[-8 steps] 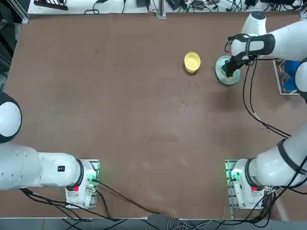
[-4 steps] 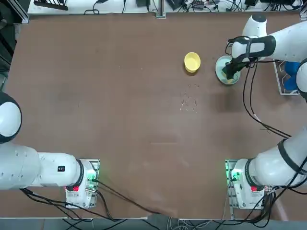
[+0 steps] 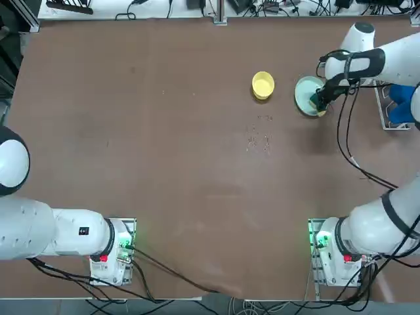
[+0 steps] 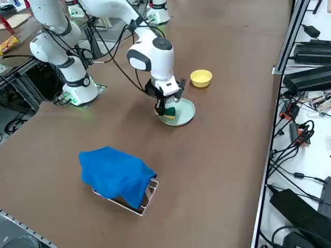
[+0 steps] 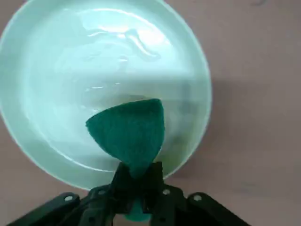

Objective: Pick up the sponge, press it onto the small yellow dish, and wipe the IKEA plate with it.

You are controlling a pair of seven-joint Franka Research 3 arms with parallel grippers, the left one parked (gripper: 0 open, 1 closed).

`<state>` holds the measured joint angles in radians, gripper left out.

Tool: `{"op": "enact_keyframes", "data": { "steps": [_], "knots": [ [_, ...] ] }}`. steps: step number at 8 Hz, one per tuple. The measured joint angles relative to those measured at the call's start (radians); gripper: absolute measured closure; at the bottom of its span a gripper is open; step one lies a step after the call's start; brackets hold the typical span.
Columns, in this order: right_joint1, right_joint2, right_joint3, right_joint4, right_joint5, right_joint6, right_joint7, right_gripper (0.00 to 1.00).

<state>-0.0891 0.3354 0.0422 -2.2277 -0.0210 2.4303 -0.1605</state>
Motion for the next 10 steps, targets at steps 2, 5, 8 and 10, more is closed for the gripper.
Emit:
{"op": "enact_keyframes", "data": {
  "steps": [2,5,8,10],
  "knots": [
    [-0.034,0.011,0.0,0.013,0.0,0.031,-0.069,0.9],
    [-0.038,0.082,0.007,0.104,0.0,0.039,-0.09,0.9],
    [-0.035,0.173,0.023,0.222,0.0,0.04,-0.093,0.9],
    [-0.009,0.196,0.025,0.259,0.002,0.04,-0.081,0.9]
  ]
}}
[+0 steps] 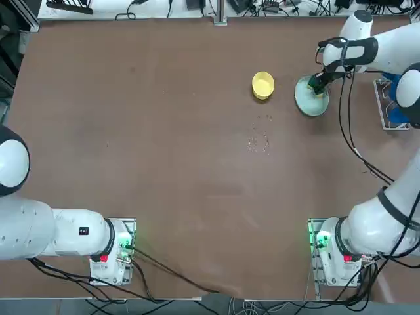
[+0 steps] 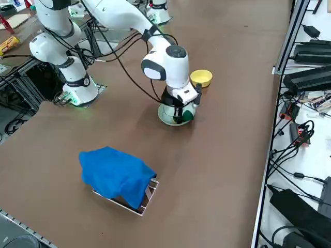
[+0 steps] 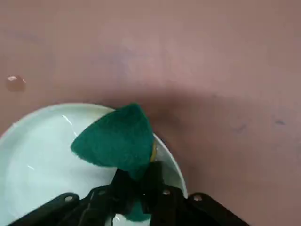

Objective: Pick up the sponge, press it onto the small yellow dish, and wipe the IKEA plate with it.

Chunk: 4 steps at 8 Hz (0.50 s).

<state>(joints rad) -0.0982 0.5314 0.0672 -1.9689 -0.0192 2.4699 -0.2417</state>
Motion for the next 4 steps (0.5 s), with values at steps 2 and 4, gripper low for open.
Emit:
{"op": "enact_keyframes", "data": {
  "steps": [2,4],
  "knots": [
    [0.039,0.007,0.0,0.012,0.014,0.0,0.04,0.9],
    [0.069,0.009,0.0,0.013,0.023,0.0,0.088,0.9]
  ]
}}
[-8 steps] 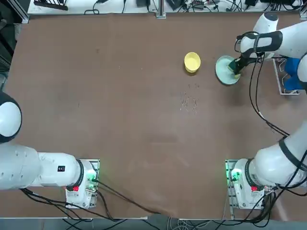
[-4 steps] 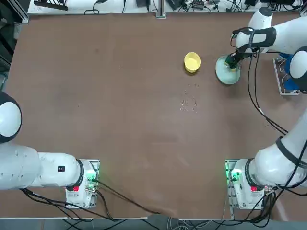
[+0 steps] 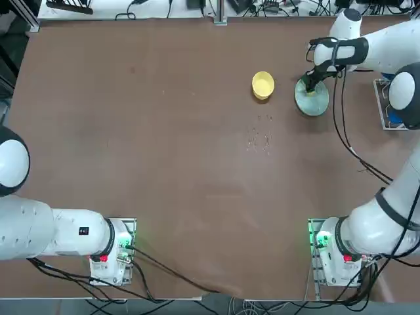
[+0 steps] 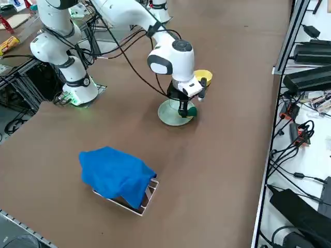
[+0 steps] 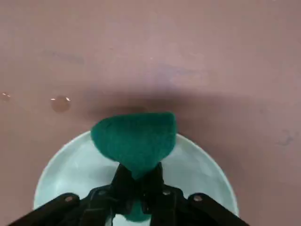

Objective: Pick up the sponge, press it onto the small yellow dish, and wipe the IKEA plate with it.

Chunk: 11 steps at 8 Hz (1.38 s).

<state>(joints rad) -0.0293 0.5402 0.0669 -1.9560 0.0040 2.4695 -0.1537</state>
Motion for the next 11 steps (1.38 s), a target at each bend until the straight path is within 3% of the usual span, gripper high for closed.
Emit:
{"op": "enact_keyframes", "data": {
  "steps": [5,11],
  "knots": [
    [0.063,-0.028,0.0,-0.041,0.044,-0.002,0.068,0.9],
    [0.036,-0.154,-0.003,-0.234,0.052,0.003,0.065,0.9]
  ]
}}
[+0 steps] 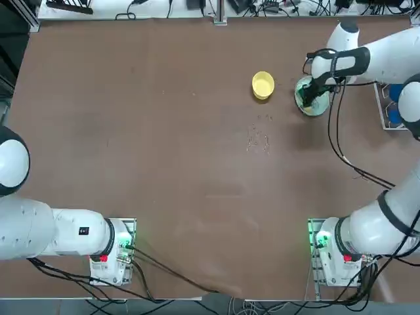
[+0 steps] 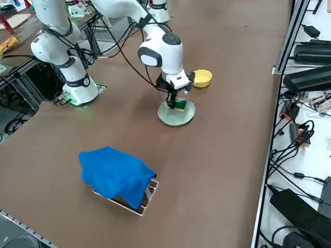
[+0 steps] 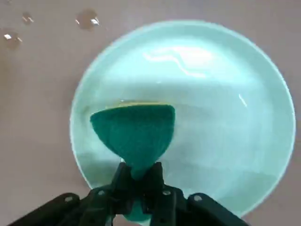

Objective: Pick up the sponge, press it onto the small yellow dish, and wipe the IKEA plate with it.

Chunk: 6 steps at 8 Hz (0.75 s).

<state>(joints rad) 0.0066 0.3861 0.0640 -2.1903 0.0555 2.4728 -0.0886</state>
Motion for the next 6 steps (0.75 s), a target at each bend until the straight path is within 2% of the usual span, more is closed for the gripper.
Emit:
{"op": "enact_keyframes", "data": {
  "steps": [3,6],
  "knots": [
    [-0.046,-0.013,0.0,-0.035,0.0,0.01,-0.073,0.9],
    [-0.14,-0.014,0.001,-0.029,0.004,0.012,-0.225,0.9]
  ]
}}
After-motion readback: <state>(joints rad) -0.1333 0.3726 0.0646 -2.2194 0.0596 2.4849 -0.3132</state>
